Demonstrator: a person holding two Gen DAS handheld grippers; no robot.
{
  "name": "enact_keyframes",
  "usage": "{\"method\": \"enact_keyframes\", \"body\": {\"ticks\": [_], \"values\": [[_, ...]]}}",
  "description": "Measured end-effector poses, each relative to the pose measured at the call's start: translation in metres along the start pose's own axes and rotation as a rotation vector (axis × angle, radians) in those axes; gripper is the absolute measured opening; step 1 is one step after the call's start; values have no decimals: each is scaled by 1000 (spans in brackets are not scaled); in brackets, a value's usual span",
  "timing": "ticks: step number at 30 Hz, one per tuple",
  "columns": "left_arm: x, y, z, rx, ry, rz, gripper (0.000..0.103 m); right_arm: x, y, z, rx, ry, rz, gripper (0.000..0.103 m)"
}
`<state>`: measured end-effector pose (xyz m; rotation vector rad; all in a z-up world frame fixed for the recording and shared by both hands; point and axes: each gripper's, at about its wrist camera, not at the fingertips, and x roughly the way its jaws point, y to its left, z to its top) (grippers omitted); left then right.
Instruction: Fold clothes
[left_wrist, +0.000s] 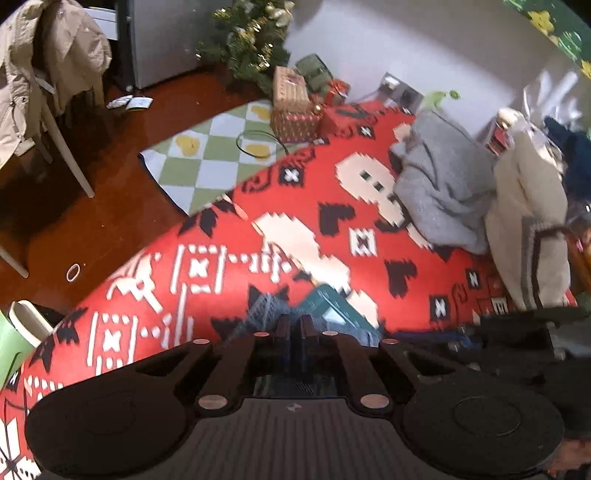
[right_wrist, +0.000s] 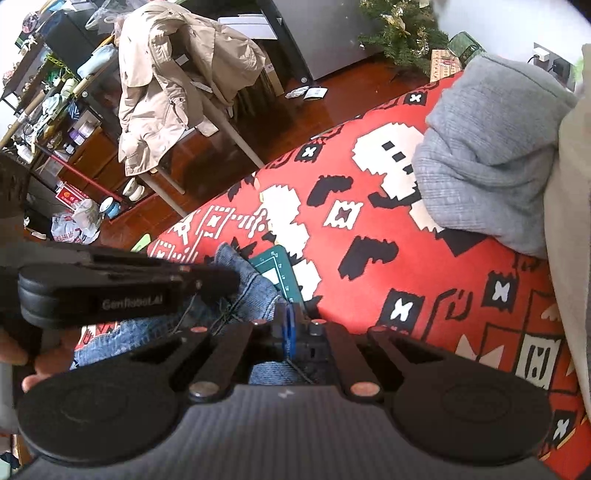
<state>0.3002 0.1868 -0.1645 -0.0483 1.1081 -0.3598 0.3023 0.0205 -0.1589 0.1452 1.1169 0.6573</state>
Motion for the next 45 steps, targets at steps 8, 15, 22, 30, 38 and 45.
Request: {"method": "enact_keyframes", "body": {"ticks": [8,15,22,30,38,45], "values": [[9,4,17,-10,-1,-11,3,3,1,-4,4,7,-4,2],[-11,4,26,-74,-59,-24,5,-1,17,3,-64,-9,25,1],[-36,10,0,-123,-37,-12,5,28,22,18,-82,-31,-4,0],[-45,-15,-24,-81,-25,-60,5,-9,-1,8,-38,-55,-47,1],[-9,-41,-31,6,29,-47,4,1,7,-5,-122,-12,-37,0],[-21,-46,-19,11,-5,-64,5,-12,-8,7,-79,-53,-66,3]]}}
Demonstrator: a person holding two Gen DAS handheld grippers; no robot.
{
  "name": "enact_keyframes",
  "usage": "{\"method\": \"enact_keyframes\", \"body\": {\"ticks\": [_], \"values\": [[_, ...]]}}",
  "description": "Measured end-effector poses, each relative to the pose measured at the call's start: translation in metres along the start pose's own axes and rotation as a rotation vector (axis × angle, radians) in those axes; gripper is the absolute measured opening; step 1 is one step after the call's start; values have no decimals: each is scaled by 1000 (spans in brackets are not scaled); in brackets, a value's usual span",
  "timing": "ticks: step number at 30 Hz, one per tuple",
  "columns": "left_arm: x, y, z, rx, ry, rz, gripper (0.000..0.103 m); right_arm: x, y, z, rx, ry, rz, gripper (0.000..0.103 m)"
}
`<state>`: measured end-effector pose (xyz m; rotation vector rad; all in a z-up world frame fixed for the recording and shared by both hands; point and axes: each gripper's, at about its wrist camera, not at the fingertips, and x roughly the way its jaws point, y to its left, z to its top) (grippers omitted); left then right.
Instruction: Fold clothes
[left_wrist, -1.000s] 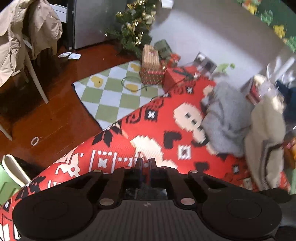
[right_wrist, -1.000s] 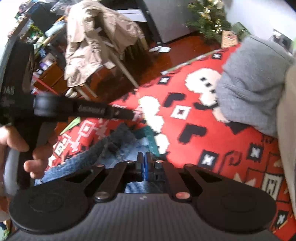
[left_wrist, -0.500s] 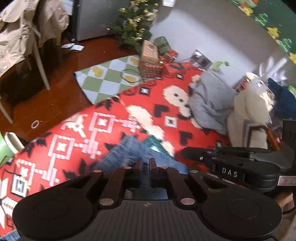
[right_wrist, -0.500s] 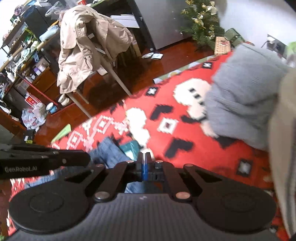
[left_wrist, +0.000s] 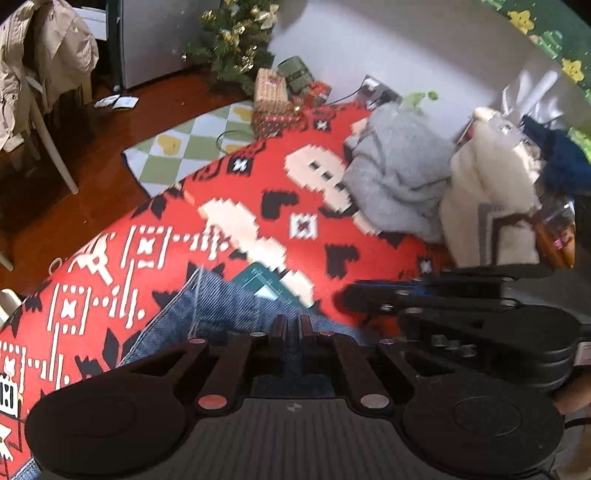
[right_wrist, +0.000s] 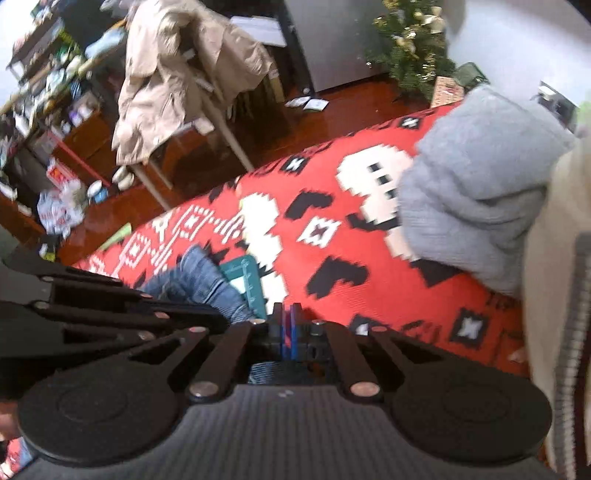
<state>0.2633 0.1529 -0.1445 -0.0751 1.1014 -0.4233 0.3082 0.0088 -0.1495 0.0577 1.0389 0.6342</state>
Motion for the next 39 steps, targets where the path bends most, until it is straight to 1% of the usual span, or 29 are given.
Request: {"method": "enact_keyframes", "body": {"ticks": [2,7,11,14,15,20,25,29,32,33,34,36,39], "values": [[-3,-7,0,10,2,-24,5,-20,-9,-4,23,-13,4,3],[6,-35,-10,86,42,-61,5,-50,-21,-35,19,34,-45,5],[22,-52,-19,140,83,-62,5,-50,-23,-50,19,60,-37,5],[31,-58,-18,160,77,-63,5,-40,-22,-51,10,75,-55,5],[34,-59,-16,164,78,-61,5,-39,-23,-51,12,76,-62,3],[42,-66,-10,200,91,-41,5,-53,-34,-60,22,86,-90,2],[45,-71,-11,212,91,-36,5,-77,-51,-80,34,119,-128,1],[45,-71,-9,186,96,-28,5,-93,-65,-92,52,142,-164,0],[38,-79,-8,191,88,-31,5,-107,-69,-96,56,126,-171,3],[34,-85,-9,205,84,-27,5,-114,-70,-97,62,116,-172,7],[30,-90,-10,221,77,-22,5,-120,-71,-97,71,110,-171,8],[22,-101,-16,231,72,-35,5,-130,-76,-100,98,117,-168,8],[16,-115,-31,211,82,-88,5,-133,-77,-106,105,140,-153,7]]}}
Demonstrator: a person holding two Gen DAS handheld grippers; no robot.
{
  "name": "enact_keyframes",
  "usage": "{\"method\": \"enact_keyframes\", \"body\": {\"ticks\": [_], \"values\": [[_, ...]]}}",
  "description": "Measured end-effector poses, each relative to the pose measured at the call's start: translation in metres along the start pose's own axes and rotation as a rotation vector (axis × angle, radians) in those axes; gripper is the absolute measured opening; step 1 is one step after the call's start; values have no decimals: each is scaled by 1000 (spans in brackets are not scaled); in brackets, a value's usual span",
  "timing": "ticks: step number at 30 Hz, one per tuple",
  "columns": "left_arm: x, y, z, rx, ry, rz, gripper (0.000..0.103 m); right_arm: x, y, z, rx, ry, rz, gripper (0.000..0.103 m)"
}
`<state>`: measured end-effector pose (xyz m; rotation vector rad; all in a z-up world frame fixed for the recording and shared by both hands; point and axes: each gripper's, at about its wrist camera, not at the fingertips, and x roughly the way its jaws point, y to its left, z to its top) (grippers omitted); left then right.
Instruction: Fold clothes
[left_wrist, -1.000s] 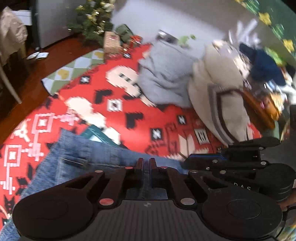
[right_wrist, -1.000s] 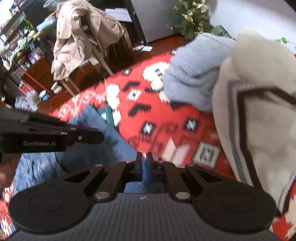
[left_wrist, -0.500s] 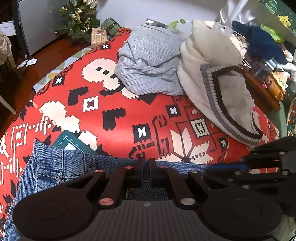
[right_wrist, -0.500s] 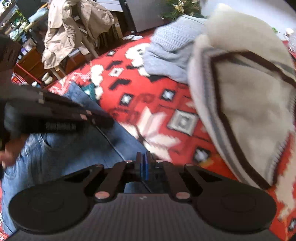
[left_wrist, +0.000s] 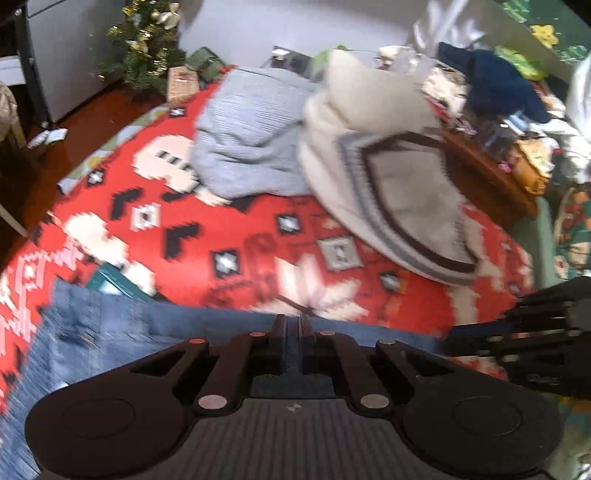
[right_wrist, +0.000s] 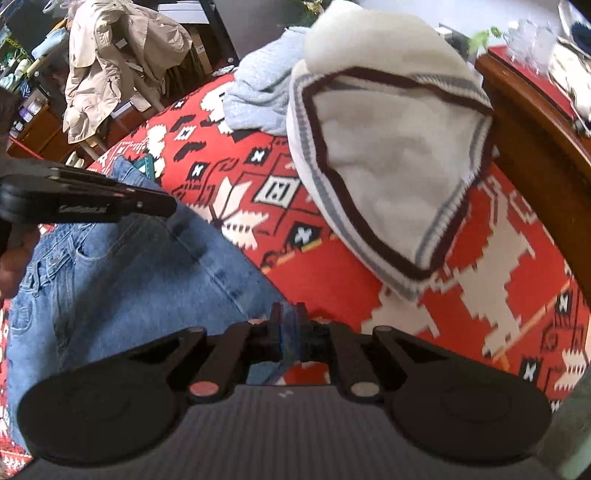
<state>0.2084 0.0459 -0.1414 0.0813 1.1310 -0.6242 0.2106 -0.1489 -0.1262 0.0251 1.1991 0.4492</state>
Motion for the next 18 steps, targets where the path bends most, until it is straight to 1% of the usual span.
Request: {"method": "enact_keyframes", "body": {"ticks": [2,5,8,14,15,16,17,18], "values": [[4,-6,-10,-29,18,-38,5,4,4,-3,-27,13,3,4],[15,-15,-24,-50,50,-48,5,11,7,-4,-39,16,-6,4],[23,-22,-35,-76,70,-51,5,13,4,-6,-44,13,-8,1],[21,-35,-40,-143,36,-31,5,6,3,-8,-62,19,-54,2],[18,-38,-40,-150,24,-28,5,3,2,-8,-61,16,-61,4],[14,-40,-41,-156,10,-22,5,-1,3,-7,-62,10,-66,9],[10,-42,-42,-167,-6,-11,10,-5,4,-6,-63,4,-70,10],[4,-44,-44,-181,-22,4,20,-10,4,-6,-64,-3,-74,10]]}}
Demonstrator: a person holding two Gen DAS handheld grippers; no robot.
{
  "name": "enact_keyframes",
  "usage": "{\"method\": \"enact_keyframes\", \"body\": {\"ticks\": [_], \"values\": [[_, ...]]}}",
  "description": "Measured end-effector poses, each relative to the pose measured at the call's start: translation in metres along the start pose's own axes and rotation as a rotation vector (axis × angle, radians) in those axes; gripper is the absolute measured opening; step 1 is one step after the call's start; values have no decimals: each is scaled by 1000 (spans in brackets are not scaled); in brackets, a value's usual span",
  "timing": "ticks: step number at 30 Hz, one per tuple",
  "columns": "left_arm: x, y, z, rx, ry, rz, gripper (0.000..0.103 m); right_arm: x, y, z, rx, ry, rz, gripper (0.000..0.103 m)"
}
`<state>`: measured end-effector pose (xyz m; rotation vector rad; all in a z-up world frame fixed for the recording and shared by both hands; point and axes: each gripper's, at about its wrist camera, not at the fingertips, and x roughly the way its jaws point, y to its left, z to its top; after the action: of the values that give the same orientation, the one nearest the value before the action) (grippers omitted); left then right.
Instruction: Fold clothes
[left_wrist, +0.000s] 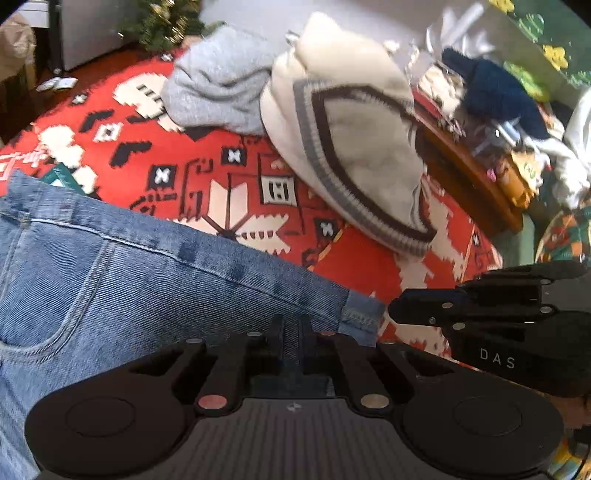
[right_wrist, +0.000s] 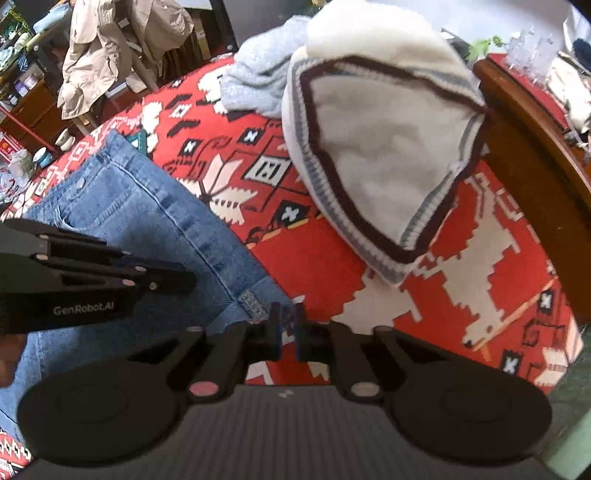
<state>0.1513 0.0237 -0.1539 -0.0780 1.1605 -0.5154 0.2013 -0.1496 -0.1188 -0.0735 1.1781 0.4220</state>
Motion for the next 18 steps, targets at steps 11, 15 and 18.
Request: {"method": "enact_keyframes", "body": {"ticks": [11,15,18], "values": [[-84,48,-51,-217,-173,268,55,-34,47,7,-120,-54,1,44],[-113,77,-82,-337,-220,450,70,-34,80,7,-189,-82,9,72],[-133,96,-107,-421,-257,528,72,-36,108,8,-234,-110,29,89]]}}
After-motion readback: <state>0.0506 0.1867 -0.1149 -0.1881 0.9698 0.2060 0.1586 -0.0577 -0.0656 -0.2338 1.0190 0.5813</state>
